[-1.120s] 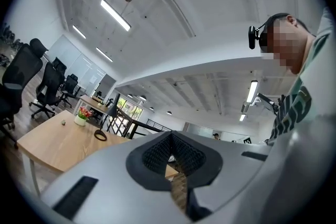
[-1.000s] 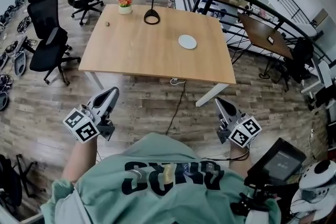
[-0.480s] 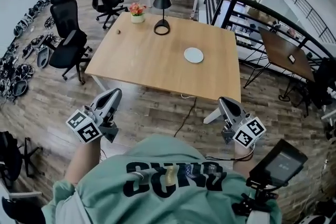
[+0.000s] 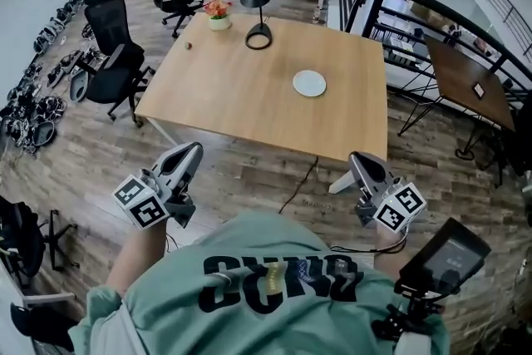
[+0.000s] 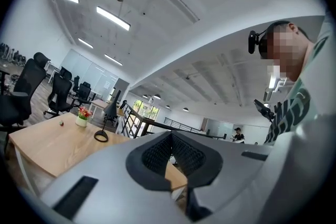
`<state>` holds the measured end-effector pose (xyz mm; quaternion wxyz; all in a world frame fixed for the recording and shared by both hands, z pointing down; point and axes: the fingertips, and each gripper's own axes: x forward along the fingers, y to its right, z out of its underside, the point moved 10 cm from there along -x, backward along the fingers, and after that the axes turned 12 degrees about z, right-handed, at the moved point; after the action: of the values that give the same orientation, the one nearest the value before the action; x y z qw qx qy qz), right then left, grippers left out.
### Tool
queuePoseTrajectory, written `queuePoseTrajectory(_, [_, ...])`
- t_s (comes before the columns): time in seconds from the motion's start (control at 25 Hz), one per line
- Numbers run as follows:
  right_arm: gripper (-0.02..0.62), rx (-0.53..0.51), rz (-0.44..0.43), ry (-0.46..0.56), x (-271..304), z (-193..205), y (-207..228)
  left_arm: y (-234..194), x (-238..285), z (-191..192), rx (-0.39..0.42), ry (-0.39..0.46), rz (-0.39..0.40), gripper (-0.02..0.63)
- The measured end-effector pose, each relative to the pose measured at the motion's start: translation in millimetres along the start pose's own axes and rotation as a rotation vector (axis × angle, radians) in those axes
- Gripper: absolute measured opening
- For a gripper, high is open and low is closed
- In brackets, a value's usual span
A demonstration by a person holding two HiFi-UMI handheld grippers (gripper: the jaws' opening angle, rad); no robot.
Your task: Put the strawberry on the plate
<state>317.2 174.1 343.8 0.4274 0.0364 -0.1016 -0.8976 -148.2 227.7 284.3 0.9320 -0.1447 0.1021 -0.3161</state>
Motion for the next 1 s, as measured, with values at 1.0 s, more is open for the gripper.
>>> queuePoseTrajectory(1.0, [0.006,-0.125,0.210,-0.114,272.0,-32.9,-80.3,-323.4,-20.7,-82.7,-0.015,-0.016,0.191,0.002])
